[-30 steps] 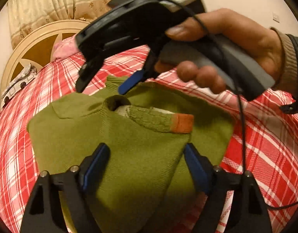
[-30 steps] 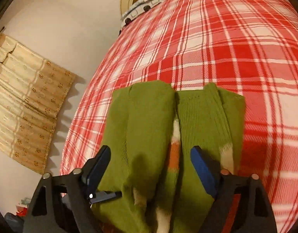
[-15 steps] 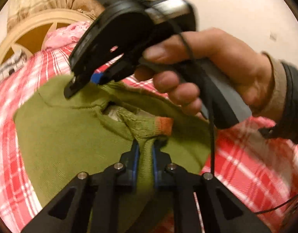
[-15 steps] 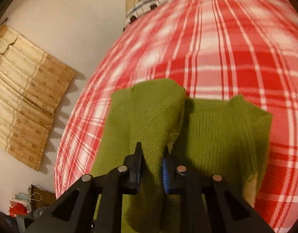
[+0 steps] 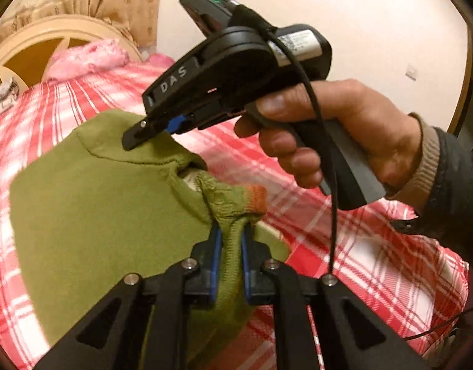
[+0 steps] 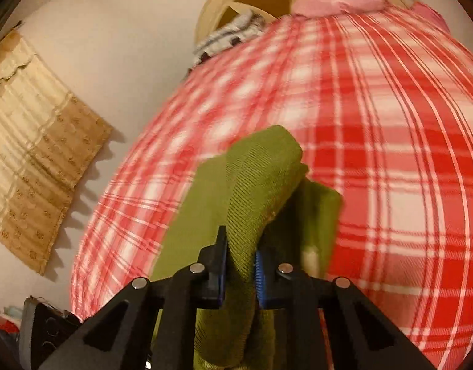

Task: Fold small clothes
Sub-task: 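Lower the sweater and regrasp its folded edge with both grippers, then open both grippers and release the folded green sweater onto the bed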

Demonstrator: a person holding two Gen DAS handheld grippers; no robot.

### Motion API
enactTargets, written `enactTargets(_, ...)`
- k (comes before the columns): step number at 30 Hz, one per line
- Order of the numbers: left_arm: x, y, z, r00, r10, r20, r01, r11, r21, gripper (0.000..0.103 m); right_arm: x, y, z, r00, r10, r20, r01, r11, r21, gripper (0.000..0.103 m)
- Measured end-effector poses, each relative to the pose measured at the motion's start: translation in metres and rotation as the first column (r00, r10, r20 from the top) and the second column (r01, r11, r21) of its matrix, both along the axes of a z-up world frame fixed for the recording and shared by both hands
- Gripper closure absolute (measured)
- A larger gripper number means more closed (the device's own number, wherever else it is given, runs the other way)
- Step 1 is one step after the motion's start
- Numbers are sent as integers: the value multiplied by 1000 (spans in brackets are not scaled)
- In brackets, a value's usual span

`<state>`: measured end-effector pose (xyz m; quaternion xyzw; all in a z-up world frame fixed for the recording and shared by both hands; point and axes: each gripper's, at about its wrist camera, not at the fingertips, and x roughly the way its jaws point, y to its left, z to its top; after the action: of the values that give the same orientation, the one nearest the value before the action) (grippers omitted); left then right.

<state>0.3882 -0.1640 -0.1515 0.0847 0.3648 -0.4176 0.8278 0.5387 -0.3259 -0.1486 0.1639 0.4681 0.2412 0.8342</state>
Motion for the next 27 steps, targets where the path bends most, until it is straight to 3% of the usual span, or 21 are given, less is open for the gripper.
enactTargets(5,-3,-4,-7,1000,-6,17,5,1000,31,88,0,-14,-34,998,-37,-55,37,999,6,88)
enactTargets(7,-5,0,3,999,-1,34,0,1000,29,79,-3,-17,-33,998,-40,-48,41,999,14,86)
enactTargets(10,-19,15,24,997,14,82,-13,1000,-11,48,-13,-19,-20,998,-62,-10,61,997,-42,68)
enactTargets(11,-20,21,26,994,34,103,-31,999,-24,32,-20,-19,-11,997,-71,23,72,995,-64,59)
enactTargets(12,-22,29,31,990,58,125,-53,998,-44,23,-27,-19,-1,995,-76,59,80,995,-60,51)
enactTargets(16,-10,61,37,972,184,144,-179,983,-52,19,-54,0,26,991,-10,132,10,1000,4,46)
enactTargets(19,8,83,23,929,332,162,-339,941,12,13,-68,25,19,992,83,99,-86,996,26,46)
enactTargets(22,33,99,-2,912,406,56,-409,911,55,13,-65,28,-12,999,47,-4,-47,996,-78,46)
enactTargets(25,34,106,-20,909,415,-40,-412,909,56,12,-66,17,-25,999,42,6,-41,999,-29,46)
enactTargets(27,24,107,-21,907,418,-52,-416,908,35,9,-68,10,-26,1000,21,4,-21,1000,8,46)
